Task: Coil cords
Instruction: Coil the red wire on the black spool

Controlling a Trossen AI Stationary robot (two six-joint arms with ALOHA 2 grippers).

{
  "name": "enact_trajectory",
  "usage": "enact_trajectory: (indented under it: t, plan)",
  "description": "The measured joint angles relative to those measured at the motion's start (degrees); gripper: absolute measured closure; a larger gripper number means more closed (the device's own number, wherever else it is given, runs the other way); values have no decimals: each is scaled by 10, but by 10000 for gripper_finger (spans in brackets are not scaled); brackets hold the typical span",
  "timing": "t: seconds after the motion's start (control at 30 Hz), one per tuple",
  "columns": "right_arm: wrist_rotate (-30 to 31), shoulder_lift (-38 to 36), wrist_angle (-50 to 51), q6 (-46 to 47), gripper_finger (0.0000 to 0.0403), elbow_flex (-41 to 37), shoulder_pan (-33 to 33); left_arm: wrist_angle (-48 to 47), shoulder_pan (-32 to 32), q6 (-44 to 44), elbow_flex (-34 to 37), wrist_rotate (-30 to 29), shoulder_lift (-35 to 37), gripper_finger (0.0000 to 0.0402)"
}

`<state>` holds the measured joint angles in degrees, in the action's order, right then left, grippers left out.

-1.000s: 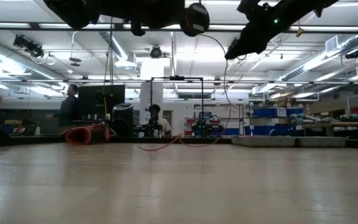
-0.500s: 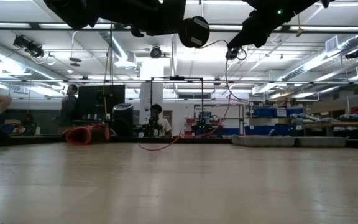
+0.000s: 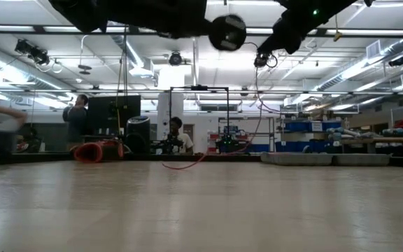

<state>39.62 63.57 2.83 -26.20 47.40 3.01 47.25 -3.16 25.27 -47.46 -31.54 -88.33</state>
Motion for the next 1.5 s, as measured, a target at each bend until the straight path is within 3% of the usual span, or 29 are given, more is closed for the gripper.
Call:
enact_trajectory:
  t: [0.23,0.5,0.67,0.97,1.2,1.5]
  plan:
    - [-5,0,-28,-12,403,0,-39,-71,10,28,0,-52,0,401]
    - [-68,3,-73,8,403,0,-59,-121,29,63,-1,-65,0,401]
    - [-113,26,-110,41,403,0,-60,-201,31,122,-43,-97,-1,401]
    - [-109,32,-82,53,399,21,-63,-304,30,140,-114,-134,-1,401]
    - [-220,23,-16,129,371,20,-21,-327,25,168,-135,-103,-1,401]
    - [-392,21,-32,139,353,-43,78,-337,-9,220,-140,-67,-1,401]
